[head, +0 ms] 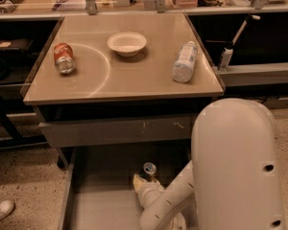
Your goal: Place redbull can into middle drawer
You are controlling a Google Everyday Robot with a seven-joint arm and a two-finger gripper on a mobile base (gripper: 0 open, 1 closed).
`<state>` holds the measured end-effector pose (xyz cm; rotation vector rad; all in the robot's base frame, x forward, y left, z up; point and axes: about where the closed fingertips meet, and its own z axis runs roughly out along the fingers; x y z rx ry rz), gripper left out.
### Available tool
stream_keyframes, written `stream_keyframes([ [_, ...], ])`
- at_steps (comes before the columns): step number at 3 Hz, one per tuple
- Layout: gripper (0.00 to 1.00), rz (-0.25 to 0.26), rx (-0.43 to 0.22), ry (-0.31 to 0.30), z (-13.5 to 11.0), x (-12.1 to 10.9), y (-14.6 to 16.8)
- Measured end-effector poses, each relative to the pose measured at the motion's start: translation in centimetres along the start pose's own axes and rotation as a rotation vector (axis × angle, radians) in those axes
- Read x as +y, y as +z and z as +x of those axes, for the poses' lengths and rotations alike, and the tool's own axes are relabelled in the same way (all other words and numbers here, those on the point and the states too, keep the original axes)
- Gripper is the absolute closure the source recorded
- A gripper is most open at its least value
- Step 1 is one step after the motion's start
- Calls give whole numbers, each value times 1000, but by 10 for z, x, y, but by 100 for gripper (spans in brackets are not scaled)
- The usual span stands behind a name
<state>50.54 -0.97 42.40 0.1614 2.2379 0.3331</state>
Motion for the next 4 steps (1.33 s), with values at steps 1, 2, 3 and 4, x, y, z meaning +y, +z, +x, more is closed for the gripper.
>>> stream_keyframes([
  [1, 100, 26, -23, -18, -8, -11, 10],
  [2, 100, 40, -42, -29, -15, -18, 21],
  [3, 100, 42, -59, -18, -13, -20, 32],
  [4, 100, 57, -71, 1, -8, -20, 41],
])
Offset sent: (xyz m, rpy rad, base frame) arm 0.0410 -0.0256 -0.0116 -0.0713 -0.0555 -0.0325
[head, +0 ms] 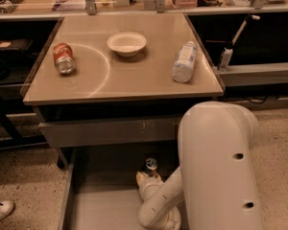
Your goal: Place redbull can into middle drawer
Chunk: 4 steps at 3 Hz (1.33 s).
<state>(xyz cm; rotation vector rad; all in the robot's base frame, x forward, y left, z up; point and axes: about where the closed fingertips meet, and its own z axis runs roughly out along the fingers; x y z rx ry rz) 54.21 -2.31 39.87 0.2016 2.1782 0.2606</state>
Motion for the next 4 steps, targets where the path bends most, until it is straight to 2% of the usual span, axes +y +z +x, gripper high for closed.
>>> stream_keyframes([
  [2, 100, 35, -20, -4, 5, -1, 12],
  [4, 100, 58, 14, -37, 12, 7, 12],
])
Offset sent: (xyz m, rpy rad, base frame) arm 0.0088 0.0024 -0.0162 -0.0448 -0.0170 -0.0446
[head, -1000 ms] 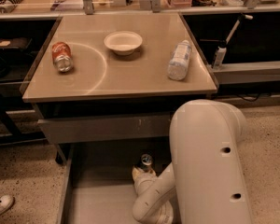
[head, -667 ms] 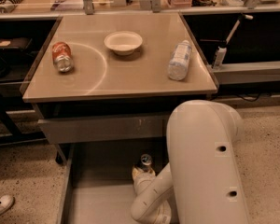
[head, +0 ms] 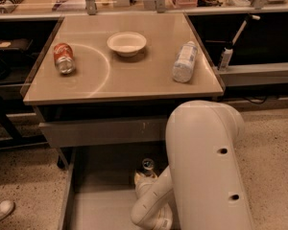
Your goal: Place redbull can into middle drawer
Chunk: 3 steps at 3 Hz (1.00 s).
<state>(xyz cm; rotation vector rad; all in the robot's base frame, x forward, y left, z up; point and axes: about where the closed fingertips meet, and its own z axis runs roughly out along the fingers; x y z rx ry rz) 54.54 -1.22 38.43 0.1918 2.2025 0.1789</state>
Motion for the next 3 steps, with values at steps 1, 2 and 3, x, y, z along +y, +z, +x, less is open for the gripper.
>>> stream_keyframes([
  [1, 81, 0, 0, 0, 0, 0, 0],
  [2, 58, 0, 0, 0, 0, 0, 0],
  [3, 34, 0, 0, 0, 0, 0, 0],
])
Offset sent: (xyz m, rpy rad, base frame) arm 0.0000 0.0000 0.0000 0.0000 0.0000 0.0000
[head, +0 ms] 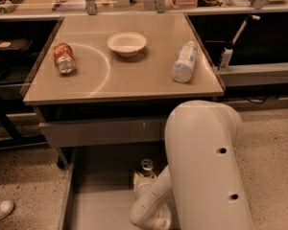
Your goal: Place redbull can into middle drawer
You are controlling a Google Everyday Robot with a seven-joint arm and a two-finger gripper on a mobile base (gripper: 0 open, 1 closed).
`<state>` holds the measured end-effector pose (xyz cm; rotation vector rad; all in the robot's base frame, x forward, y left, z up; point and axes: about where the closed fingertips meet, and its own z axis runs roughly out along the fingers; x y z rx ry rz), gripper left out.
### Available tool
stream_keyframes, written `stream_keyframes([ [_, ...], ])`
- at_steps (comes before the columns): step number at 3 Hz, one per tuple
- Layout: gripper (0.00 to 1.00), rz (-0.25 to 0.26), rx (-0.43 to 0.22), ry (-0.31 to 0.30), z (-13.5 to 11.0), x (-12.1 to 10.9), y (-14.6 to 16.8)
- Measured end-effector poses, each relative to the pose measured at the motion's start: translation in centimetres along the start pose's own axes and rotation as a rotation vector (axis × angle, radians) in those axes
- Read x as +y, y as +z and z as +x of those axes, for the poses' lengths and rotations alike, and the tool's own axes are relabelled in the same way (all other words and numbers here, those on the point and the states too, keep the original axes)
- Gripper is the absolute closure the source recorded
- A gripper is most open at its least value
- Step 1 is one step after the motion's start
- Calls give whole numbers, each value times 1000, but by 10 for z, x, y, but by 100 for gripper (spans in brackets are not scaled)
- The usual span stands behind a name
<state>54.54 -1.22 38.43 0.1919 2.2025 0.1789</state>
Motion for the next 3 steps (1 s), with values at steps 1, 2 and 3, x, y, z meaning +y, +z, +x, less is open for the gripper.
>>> stream_keyframes([
  [1, 11, 0, 0, 0, 0, 0, 0],
  [2, 0, 0, 0, 0, 0, 0, 0],
  [3, 0, 0, 0, 0, 0, 0, 0],
])
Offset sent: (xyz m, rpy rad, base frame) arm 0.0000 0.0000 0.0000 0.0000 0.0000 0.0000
